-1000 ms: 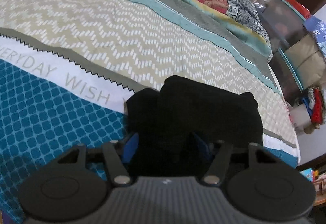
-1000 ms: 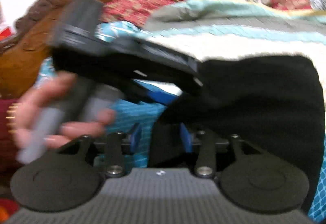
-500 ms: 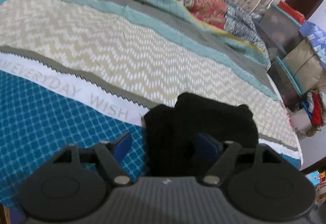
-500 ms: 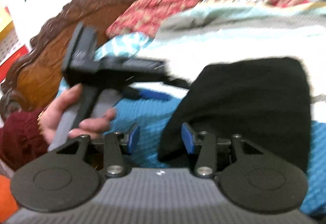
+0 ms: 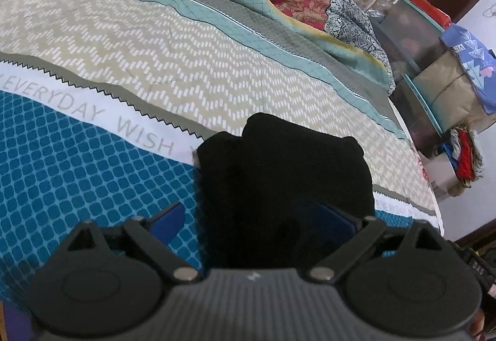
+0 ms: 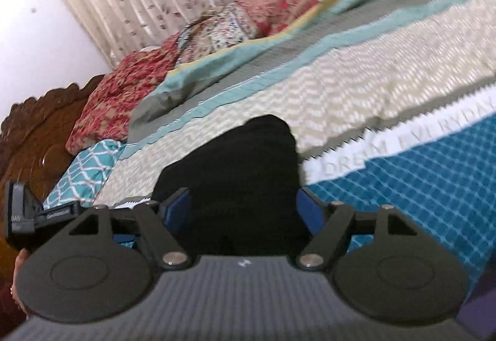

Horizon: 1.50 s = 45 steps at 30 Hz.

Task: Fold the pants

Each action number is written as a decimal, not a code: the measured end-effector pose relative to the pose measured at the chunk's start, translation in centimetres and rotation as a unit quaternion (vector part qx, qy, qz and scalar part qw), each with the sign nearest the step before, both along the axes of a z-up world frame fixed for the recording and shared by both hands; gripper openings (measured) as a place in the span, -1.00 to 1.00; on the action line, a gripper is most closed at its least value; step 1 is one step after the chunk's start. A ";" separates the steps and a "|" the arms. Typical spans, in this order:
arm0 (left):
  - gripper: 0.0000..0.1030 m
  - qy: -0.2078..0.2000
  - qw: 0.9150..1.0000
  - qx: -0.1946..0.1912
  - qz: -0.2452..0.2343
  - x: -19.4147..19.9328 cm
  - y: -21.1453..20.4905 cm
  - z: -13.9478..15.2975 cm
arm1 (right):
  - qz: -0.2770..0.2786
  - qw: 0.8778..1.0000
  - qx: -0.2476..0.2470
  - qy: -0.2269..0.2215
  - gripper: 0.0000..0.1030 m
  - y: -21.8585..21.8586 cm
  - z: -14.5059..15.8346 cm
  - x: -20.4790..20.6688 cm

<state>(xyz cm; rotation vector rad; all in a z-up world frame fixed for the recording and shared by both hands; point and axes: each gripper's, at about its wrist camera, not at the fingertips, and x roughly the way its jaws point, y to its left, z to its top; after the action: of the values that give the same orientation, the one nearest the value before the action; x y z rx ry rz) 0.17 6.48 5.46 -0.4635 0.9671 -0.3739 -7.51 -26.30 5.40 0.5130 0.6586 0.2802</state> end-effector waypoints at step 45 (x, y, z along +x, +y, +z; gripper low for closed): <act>0.15 -0.008 0.994 -0.089 -0.059 10.0 -2.6 2.4 | 0.086 0.993 0.069 -0.050 -0.05 1.3 3.0 8.7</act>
<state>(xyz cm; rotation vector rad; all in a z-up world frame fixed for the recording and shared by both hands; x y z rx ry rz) 10.19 3.87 7.87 -0.5650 0.9530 -0.5731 1.19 -24.95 8.38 0.5713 0.5896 0.5125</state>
